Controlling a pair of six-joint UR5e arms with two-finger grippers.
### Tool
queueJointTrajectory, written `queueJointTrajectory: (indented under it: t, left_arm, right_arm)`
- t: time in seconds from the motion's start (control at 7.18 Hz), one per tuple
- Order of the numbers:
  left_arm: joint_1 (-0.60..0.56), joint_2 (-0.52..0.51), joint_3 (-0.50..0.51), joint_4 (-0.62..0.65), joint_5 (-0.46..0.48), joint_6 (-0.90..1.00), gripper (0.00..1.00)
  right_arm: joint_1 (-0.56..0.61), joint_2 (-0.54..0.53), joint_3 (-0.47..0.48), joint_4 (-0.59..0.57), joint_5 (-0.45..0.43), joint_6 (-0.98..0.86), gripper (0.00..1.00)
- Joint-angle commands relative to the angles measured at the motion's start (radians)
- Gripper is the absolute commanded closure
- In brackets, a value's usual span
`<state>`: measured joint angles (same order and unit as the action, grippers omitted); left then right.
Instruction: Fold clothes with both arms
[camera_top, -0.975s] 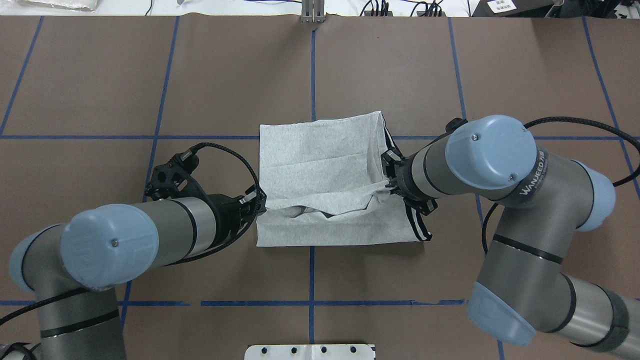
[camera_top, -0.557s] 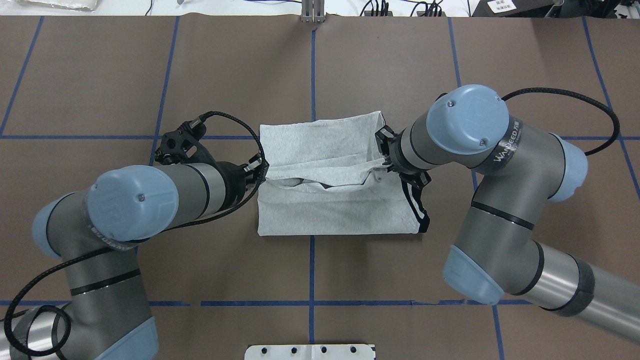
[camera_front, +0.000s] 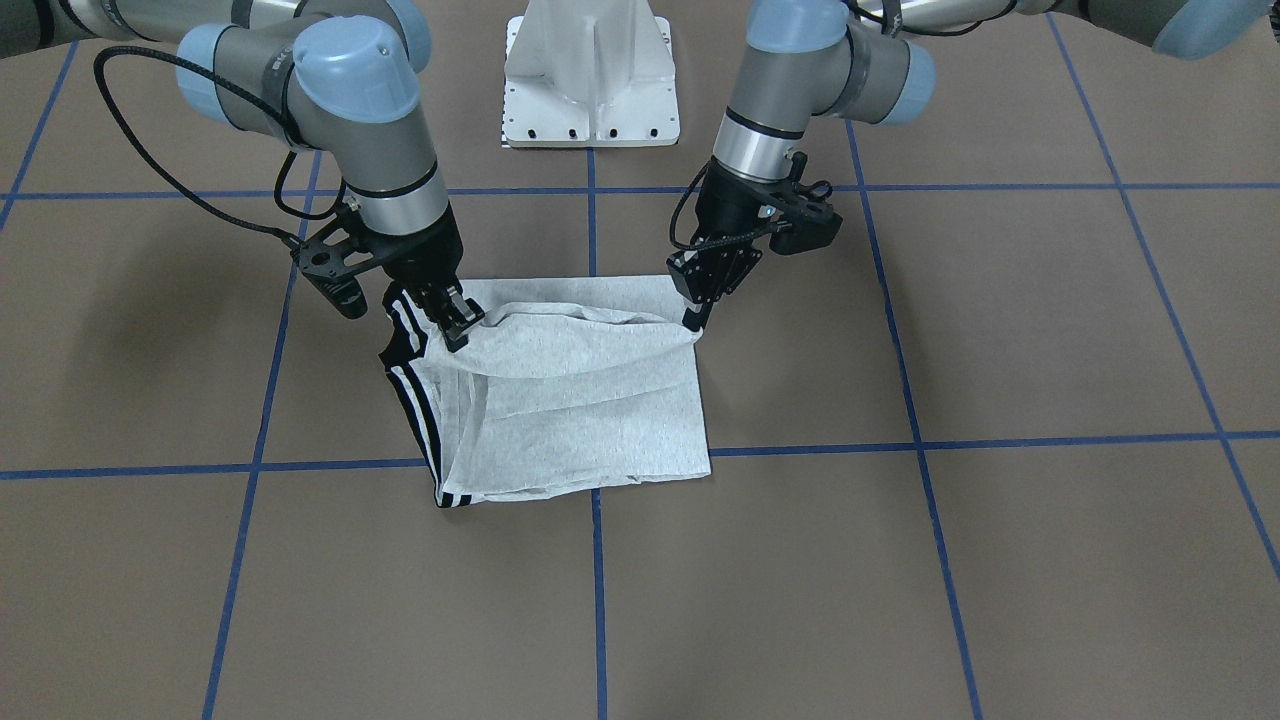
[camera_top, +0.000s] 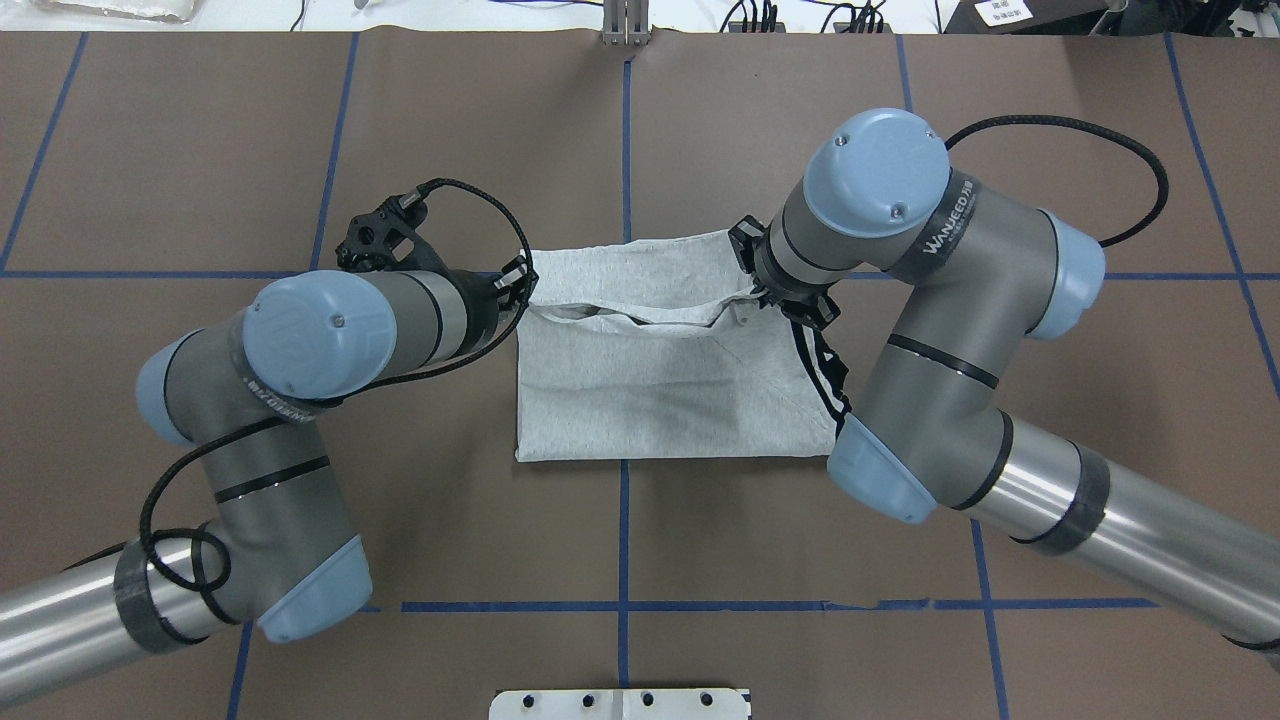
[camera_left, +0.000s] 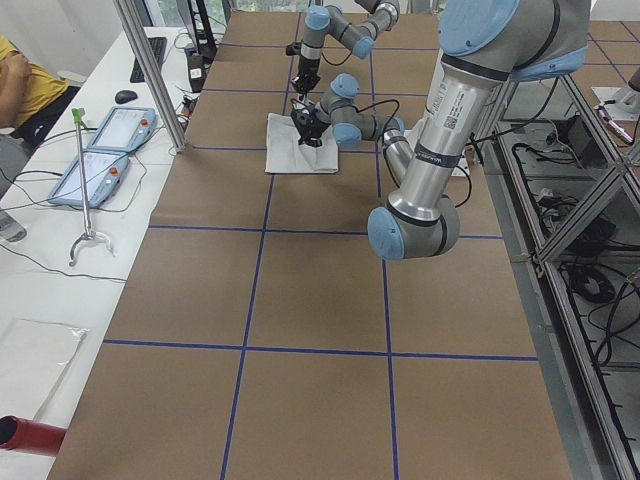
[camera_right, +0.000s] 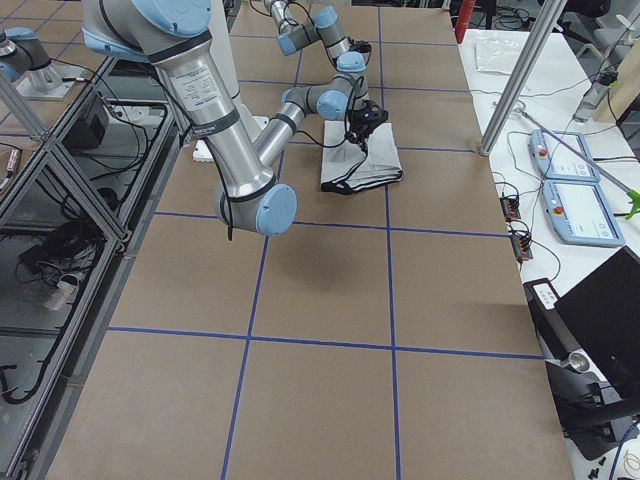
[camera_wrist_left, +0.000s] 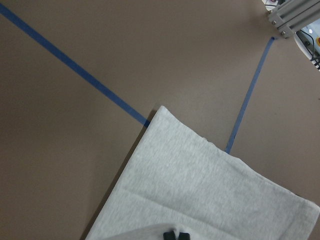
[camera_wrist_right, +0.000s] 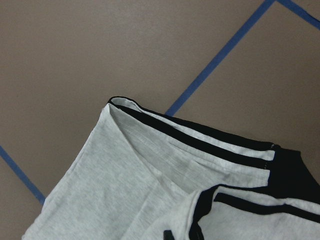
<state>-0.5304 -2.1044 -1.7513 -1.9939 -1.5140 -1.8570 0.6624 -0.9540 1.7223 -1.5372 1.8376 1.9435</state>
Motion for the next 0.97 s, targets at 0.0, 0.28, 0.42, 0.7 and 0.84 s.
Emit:
queueJointTrajectory:
  t: [0.0, 0.28, 0.42, 0.7, 0.84]
  left_arm:
    - [-0.089, -0.083, 0.216, -0.096, 0.001, 0.105, 0.48]
    - [-0.160, -0.100, 0.312, -0.216, 0.000, 0.195, 0.35]
    - [-0.163, -0.101, 0.312, -0.218, 0.000, 0.193, 0.35]
    - [-0.164, -0.105, 0.308, -0.220, -0.003, 0.197, 0.35]
    - [-0.165, -0.101, 0.303, -0.221, -0.041, 0.215, 0.35]
  right_arm:
    - [0.069, 0.113, -0.276, 0.166, 0.023, -0.107, 0.00]
    - [0.168, 0.202, -0.443, 0.223, 0.105, -0.272, 0.00]
    - [0.193, 0.184, -0.443, 0.223, 0.135, -0.335, 0.00]
    - [0.203, 0.166, -0.440, 0.226, 0.140, -0.353, 0.00]
    - [0.221, 0.138, -0.431, 0.226, 0.150, -0.379, 0.00]
